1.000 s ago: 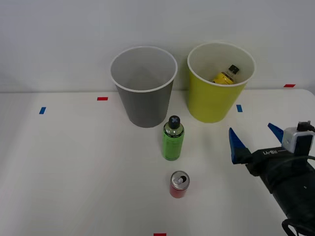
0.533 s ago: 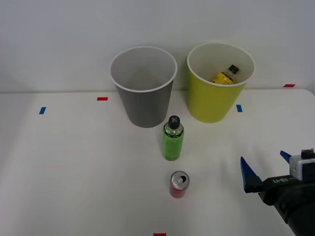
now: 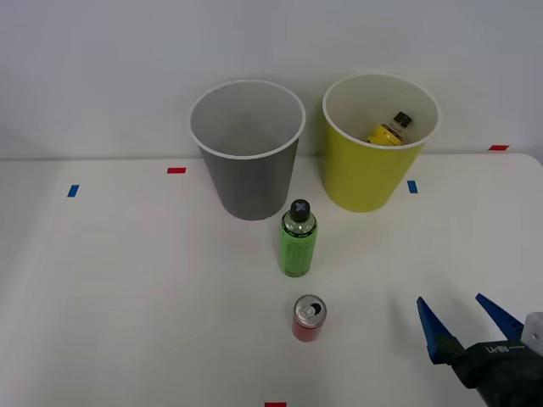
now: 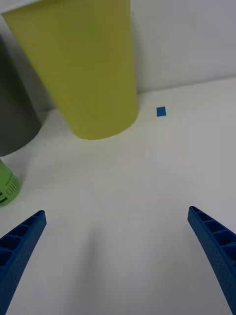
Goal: Put cans in the gray bin, plastic bottles in the light green bin
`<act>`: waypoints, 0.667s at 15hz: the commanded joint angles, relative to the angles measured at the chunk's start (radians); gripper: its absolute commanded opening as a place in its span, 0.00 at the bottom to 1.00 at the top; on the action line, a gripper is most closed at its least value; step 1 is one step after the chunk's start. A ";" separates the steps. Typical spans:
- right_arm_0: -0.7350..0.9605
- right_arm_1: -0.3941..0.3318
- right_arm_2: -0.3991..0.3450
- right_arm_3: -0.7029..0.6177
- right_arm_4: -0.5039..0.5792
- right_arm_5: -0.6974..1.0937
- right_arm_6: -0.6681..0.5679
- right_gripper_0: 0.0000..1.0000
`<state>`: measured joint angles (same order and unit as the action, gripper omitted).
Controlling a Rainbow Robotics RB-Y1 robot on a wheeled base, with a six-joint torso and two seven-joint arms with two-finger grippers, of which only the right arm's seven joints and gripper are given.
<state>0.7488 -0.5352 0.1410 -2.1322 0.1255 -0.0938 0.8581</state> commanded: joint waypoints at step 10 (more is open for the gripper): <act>0.179 0.070 -0.027 0.025 0.009 -0.107 -0.065 1.00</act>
<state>0.9172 -0.4655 0.1196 -2.1077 0.1296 -0.1951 0.7929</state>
